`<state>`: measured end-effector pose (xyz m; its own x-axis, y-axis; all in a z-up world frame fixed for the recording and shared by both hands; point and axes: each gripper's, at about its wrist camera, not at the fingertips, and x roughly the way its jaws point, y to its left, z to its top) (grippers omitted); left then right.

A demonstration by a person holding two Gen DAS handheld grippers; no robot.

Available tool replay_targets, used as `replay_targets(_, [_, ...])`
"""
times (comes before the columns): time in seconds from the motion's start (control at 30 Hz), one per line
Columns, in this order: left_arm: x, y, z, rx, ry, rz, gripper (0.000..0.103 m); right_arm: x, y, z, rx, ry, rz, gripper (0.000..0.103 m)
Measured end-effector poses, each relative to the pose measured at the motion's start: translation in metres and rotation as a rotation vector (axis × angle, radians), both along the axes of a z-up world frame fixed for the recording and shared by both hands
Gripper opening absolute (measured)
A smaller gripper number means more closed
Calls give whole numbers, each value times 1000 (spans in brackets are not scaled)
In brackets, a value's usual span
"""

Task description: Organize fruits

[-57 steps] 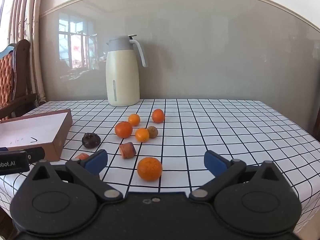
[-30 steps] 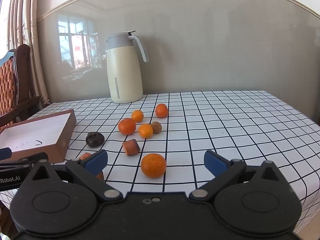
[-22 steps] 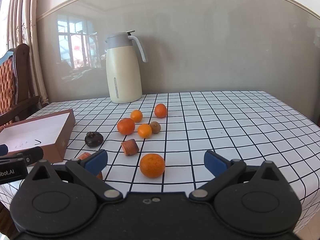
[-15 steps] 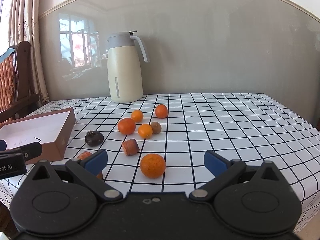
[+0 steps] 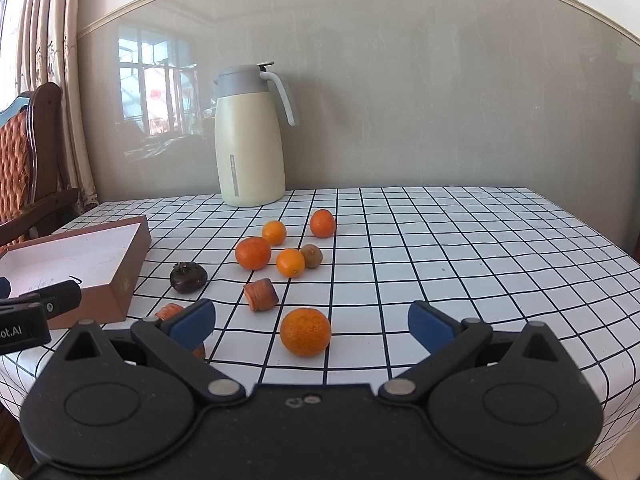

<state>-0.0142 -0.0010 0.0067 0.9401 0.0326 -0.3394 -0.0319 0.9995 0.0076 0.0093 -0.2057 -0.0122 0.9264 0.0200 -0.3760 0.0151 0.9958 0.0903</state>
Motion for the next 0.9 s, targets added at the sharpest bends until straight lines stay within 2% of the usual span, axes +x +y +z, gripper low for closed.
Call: replay_targets(0.9, [0,-3,2,8,-9,-5,103,-1,2,0,-15,-3,-7,97])
